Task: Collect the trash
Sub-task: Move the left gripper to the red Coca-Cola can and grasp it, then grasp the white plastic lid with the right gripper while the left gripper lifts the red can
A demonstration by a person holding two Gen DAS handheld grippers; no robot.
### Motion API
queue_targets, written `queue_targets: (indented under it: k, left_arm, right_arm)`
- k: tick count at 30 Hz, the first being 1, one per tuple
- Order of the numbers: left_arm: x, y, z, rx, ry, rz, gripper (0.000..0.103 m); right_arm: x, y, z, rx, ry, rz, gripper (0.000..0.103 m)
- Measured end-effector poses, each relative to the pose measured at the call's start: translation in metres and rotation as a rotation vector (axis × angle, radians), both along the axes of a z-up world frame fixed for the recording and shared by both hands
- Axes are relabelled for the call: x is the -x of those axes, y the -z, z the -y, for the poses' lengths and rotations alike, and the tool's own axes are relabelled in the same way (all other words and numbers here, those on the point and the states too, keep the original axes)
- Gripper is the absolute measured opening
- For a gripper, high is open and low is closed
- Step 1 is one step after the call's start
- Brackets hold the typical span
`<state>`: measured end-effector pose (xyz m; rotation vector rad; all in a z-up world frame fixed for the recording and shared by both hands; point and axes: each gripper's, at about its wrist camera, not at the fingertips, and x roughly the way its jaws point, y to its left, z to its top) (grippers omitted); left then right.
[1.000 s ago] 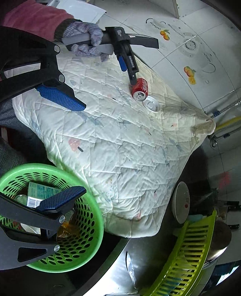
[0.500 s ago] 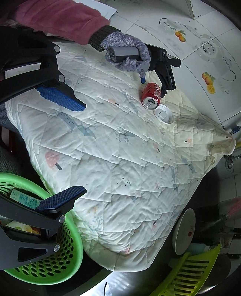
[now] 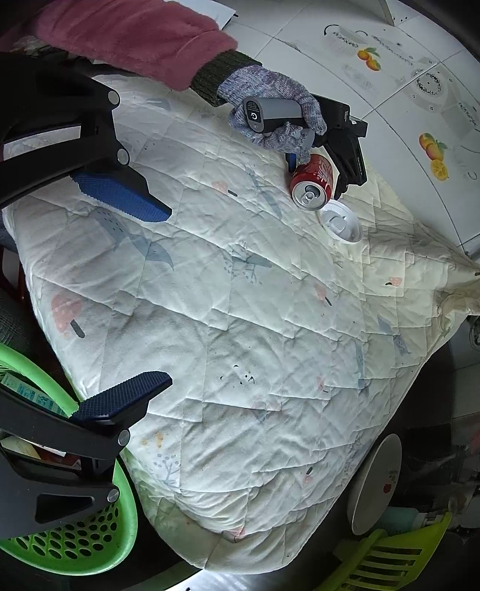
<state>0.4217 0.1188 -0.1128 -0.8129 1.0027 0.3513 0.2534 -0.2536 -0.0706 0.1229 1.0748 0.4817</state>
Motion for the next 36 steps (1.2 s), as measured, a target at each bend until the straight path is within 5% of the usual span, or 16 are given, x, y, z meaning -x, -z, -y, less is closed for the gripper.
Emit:
queue_targets:
  k: [17, 36]
  left_arm:
    - [0.035, -0.018, -0.008, -0.022, 0.126, 0.013, 0.082]
    - [0.145, -0.033, -0.047, 0.026, 0.265, 0.064, 0.079]
  right_arm:
    - [-0.016, -0.006, -0.018, 0.004, -0.003, 0.011, 0.08]
    - [-0.139, -0.017, -0.187, 0.118, -0.112, 0.136, 0.085]
